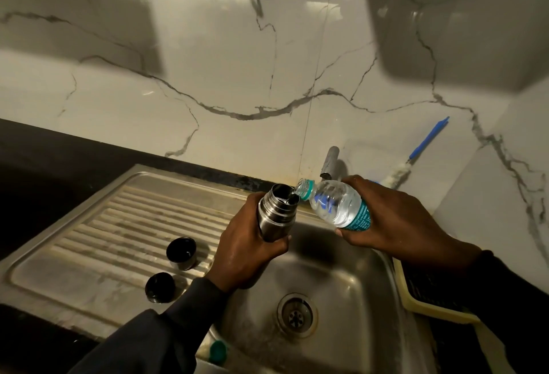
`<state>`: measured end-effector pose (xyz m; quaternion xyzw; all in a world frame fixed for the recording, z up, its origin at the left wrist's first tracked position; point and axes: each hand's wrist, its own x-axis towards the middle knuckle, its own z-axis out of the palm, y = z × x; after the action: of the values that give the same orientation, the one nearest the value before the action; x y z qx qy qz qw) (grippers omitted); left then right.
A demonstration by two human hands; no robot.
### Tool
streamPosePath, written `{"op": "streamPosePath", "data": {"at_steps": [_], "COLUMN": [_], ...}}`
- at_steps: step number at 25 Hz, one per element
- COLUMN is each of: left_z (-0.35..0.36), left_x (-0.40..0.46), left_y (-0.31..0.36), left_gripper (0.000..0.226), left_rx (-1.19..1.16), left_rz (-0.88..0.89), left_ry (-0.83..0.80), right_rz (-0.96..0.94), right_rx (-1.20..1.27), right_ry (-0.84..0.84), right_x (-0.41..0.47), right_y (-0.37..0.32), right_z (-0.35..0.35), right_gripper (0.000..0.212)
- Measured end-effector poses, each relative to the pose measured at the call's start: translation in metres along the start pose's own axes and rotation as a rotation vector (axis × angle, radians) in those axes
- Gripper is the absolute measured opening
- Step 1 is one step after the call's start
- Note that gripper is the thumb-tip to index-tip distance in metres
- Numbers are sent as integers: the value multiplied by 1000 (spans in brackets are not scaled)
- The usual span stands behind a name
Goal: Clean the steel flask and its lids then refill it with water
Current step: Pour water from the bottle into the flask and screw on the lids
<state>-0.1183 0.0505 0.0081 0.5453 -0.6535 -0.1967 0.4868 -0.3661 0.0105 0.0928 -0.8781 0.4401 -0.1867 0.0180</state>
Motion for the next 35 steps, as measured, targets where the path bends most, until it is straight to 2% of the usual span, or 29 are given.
{"op": "streamPosePath", "data": {"at_steps": [3, 18, 25, 35], "left_z": [0, 1, 0, 3], "left_x": [1, 9, 12, 13], "left_y": [-1, -3, -4, -6], "left_gripper": [74, 71, 67, 67], "left_rx": [6, -8, -6, -19], "left_rz": [-3, -11, -28, -48], "left_ry": [-7, -32, -16, -33], "right_rz": [-19, -88, -91, -107], "right_rx": [-24, -144, -234, -275], "right_ry": [-11, -27, -61, -55], "right_x": [4, 17, 23, 25], "right_y": [-1, -1, 1, 8], "right_z": [-6, -27, -31, -38], "right_gripper": [72, 65, 75, 76]}}
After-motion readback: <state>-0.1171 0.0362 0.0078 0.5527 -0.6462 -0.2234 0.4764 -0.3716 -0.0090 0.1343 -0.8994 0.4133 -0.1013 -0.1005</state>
